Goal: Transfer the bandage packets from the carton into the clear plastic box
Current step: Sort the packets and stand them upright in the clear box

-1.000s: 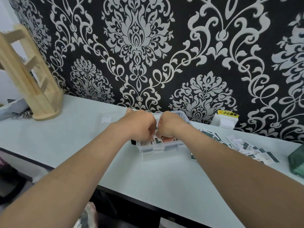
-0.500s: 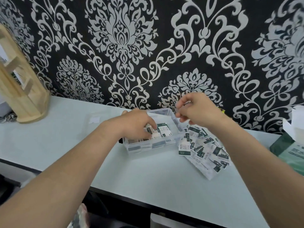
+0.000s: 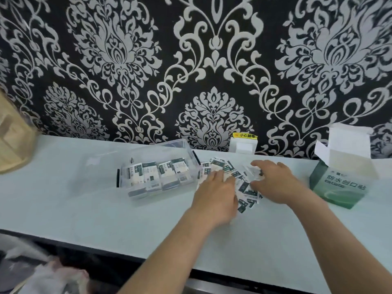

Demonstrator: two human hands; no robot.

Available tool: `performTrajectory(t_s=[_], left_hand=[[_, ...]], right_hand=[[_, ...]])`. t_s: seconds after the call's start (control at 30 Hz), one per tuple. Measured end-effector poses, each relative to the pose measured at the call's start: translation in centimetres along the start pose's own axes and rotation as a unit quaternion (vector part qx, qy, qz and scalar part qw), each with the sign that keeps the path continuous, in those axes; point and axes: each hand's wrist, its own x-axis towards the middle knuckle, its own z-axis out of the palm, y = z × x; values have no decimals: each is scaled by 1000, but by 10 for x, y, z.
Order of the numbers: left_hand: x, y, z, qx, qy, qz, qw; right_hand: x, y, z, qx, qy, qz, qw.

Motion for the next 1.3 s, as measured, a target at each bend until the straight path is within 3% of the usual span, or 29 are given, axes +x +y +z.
performTrajectory(t_s=[0.2, 0.47, 0.53, 0.67, 0.83, 1.03, 1.3], left_hand=[[14, 6, 19, 24, -17, -32, 999], [17, 10, 14, -56, 132, 10, 990], [23, 9, 14, -31, 141, -10, 989], [29, 7, 18, 7, 69, -71, 995], [28, 14, 9, -38, 119, -27, 992], [21, 17, -3, -114, 118, -40, 986], [21, 12, -1, -79, 117, -87, 986]], right_hand=[[-2, 20, 8, 11, -10, -31, 999], [-6, 27, -1, 210, -35, -129, 969], [-6, 30, -4, 194, -18, -124, 973], [-6, 33, -4, 83, -18, -124, 989], [-3, 33, -1, 1, -8, -129, 992], [-1, 35, -2, 19, -33, -107, 994], [-5, 37, -6, 39, -12, -110, 993]])
